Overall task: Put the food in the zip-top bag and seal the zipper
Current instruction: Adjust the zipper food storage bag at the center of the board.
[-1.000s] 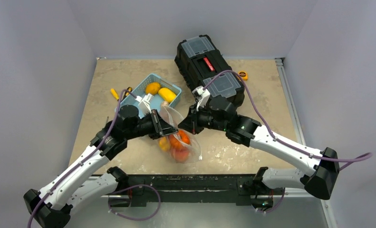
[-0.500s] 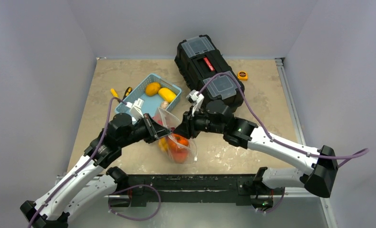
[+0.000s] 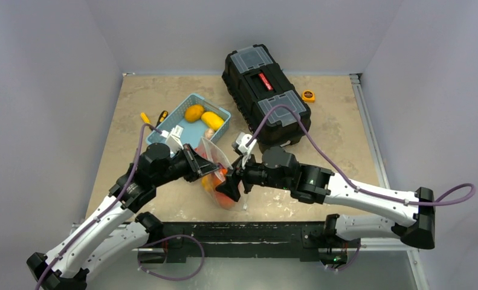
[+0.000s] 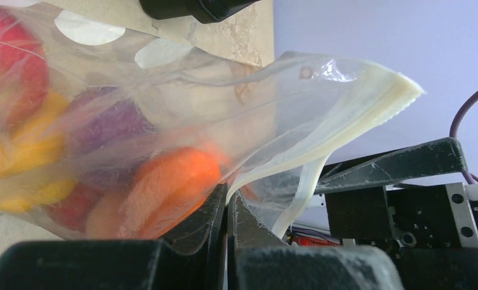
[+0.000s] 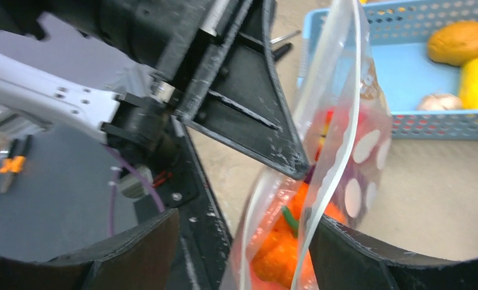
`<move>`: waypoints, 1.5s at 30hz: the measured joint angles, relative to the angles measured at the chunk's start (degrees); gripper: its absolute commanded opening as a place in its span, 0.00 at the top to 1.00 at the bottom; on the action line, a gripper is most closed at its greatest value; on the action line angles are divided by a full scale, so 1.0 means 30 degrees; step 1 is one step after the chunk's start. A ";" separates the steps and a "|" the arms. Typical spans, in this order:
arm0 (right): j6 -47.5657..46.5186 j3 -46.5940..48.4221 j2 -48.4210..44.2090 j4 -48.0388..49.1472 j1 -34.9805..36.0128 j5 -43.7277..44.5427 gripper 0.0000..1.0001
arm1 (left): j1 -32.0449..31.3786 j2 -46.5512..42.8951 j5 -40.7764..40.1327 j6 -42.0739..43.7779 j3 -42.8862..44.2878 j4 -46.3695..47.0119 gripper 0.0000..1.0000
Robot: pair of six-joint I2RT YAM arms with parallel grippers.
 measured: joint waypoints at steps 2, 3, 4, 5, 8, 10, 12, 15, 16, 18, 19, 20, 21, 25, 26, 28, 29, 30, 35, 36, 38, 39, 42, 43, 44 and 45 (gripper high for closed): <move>-0.0342 0.0146 0.0219 -0.0466 0.0503 0.1326 0.21 | 0.0000 -0.0007 -0.0007 -0.0131 0.0007 0.0000 1.00; -0.0525 0.0262 0.0444 -0.0699 0.0772 0.2062 0.21 | 0.0000 -0.0022 -0.0007 -0.0168 0.0022 0.0000 1.00; -0.0678 0.0408 0.0699 -0.0911 0.0976 0.2637 0.21 | 0.0000 -0.0036 0.0000 -0.0248 0.0051 0.0000 1.00; -0.0823 0.0590 0.1056 -0.1129 0.1224 0.3235 0.21 | 0.0000 -0.0080 0.0007 -0.0357 0.0087 0.0000 1.00; -0.1209 0.1144 0.2244 -0.1705 0.2215 0.5180 0.26 | 0.0000 -0.0277 0.0007 -0.0670 0.0117 0.0007 1.00; -0.1435 0.1523 0.2958 -0.2018 0.3096 0.6674 0.34 | 0.0000 -0.0372 0.0022 -0.0947 0.0117 0.0007 1.00; -0.1610 0.1953 0.3490 -0.2419 0.3789 0.8000 0.42 | 0.0000 -0.0364 0.0051 -0.1071 0.0117 -0.0051 1.00; -0.1596 0.2754 0.4197 -0.3089 0.4357 0.9821 0.56 | 0.0000 -0.0364 0.0036 -0.1326 0.0117 -0.0291 1.00; -0.1566 0.2914 0.4306 -0.3198 0.4401 1.0236 0.62 | 0.0000 -0.0379 0.0015 -0.1457 0.0117 -0.0342 1.00; -0.1494 0.2965 0.4328 -0.3235 0.4415 1.0754 0.72 | 0.0000 -0.0481 -0.0087 -0.1807 0.0117 -0.0488 1.00; -0.1443 0.2965 0.4313 -0.3249 0.4415 1.1001 0.76 | 0.0000 -0.0583 -0.0197 -0.1967 0.0117 -0.0525 1.00; -0.1399 0.2958 0.4306 -0.3213 0.4415 1.1147 0.80 | 0.0000 -0.0721 -0.0313 -0.2113 0.0117 -0.0576 1.00; -0.1348 0.2958 0.4291 -0.3198 0.4408 1.1264 0.82 | 0.0000 -0.0852 -0.0452 -0.2164 0.0117 -0.0627 1.00; -0.1260 0.2958 0.4262 -0.3198 0.4415 1.1519 0.91 | -0.0007 -0.1443 -0.1027 -0.2047 0.0495 -0.1552 0.63; -0.1319 0.2958 0.4197 -0.3235 0.4415 1.1533 0.95 | 0.0000 -0.1566 -0.1239 -0.1851 0.0787 -0.1967 0.53; -0.1625 0.2856 0.3898 -0.3213 0.4415 1.1526 1.00 | 0.0000 -0.1836 -0.1676 -0.1260 0.1443 -0.2667 0.41; -0.1858 0.2667 0.3606 -0.3075 0.4415 1.1482 1.00 | 0.0000 -0.2025 -0.1967 -0.0860 0.1770 -0.3016 0.37; -0.2200 0.2375 0.3220 -0.2951 0.4415 1.1417 1.00 | 0.0000 -0.2200 -0.2244 -0.0488 0.2040 -0.3337 0.33; -0.4568 0.0925 0.1297 -0.2528 0.4182 0.9916 1.00 | 0.0000 -0.3548 -0.3621 0.2200 0.3366 -0.5100 0.29; -0.5027 0.0743 0.0991 -0.2477 0.4095 0.9479 1.00 | 0.0000 -0.3752 -0.3876 0.2980 0.3701 -0.5355 0.29; -0.6186 0.0226 0.0211 -0.2069 0.3490 0.7854 1.00 | 0.0000 -0.4029 -0.4131 0.4641 0.4277 -0.5595 0.29; -0.6703 -0.0051 -0.0153 -0.1785 0.2951 0.6812 1.00 | 0.0000 -0.4226 -0.4109 0.5748 0.4495 -0.5552 0.29; -0.8051 -0.0546 -0.0736 -0.1064 0.0270 0.3213 1.00 | 0.0000 -0.4692 -0.3133 0.9333 0.4663 -0.5100 0.27; -0.8451 -0.0554 -0.0619 -0.0882 -0.0568 0.2193 1.00 | 0.0000 -0.4743 -0.2339 1.0936 0.4663 -0.4830 0.26; -0.8830 -0.0554 -0.0437 -0.0736 -0.1158 0.1384 1.00 | 0.0000 -0.4736 -0.1734 1.1970 0.4663 -0.4590 0.26; -0.9347 -0.0554 -0.0138 -0.0583 -0.1690 0.0444 1.00 | 0.0000 -0.4656 -0.0801 1.3325 0.4663 -0.4291 0.26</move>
